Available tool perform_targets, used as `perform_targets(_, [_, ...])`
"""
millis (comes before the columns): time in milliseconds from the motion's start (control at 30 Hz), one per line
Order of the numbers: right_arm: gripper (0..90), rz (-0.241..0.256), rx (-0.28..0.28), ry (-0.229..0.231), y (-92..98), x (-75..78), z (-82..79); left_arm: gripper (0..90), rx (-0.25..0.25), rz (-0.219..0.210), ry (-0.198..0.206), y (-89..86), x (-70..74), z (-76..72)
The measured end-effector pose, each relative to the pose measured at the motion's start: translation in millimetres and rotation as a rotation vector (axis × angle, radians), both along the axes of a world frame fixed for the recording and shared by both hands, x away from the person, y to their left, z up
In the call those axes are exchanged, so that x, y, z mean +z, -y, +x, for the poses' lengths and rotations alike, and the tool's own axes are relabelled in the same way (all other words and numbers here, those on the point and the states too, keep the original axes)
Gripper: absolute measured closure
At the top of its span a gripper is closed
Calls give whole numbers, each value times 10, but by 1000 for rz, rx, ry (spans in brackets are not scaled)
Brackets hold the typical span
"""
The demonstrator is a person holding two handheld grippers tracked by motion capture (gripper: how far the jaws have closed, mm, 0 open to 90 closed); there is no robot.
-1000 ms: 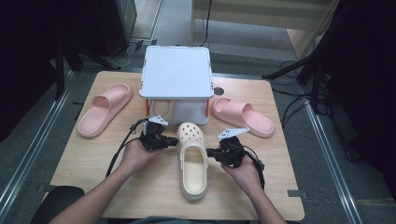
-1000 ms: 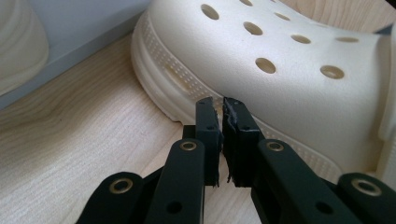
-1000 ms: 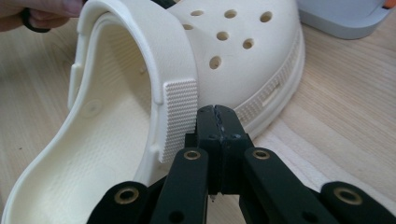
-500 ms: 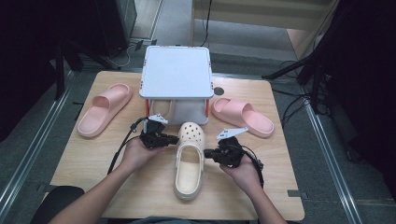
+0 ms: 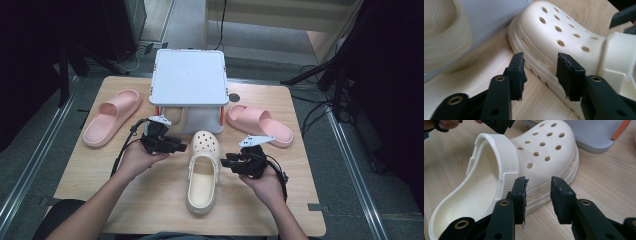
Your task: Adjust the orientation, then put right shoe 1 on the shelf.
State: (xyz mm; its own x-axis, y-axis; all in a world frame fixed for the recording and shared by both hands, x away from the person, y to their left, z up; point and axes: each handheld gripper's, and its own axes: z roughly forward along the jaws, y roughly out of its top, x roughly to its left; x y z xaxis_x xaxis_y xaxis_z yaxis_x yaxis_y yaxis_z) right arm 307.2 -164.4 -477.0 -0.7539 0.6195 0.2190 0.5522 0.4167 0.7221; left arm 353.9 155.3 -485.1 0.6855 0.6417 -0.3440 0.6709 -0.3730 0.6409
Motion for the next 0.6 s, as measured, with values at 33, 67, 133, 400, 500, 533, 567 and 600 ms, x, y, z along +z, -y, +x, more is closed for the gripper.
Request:
perform_targets(33, [648,4,0,4,4,7,-5,556,-4,-3,3,-14,22,-8])
perform_targets(67, [644,8,-4,2,4,17,-15,552,-4,-10,4,-27,45,-16])
perform_targets(133, [640,14,-10,-1,5,29,-27,542,-4,-19,10,-55,101,-31])
perform_targets(400, [630,43,-22,-21,-16,76,-104,615,5,-36,48,-170,350,-50])
perform_targets(500, [622,48,-24,-15,-23,98,-134,672,6,-40,73,-191,458,-34])
perform_targets(533, [620,47,-26,-11,-25,104,-145,700,0,-37,78,-199,494,-23])
perform_targets(567, [619,44,-28,-9,-25,107,-153,720,0,-35,83,-207,531,-12])
perform_targets(600, [619,44,-27,-9,-25,106,-157,740,2,-38,95,-218,568,-4])
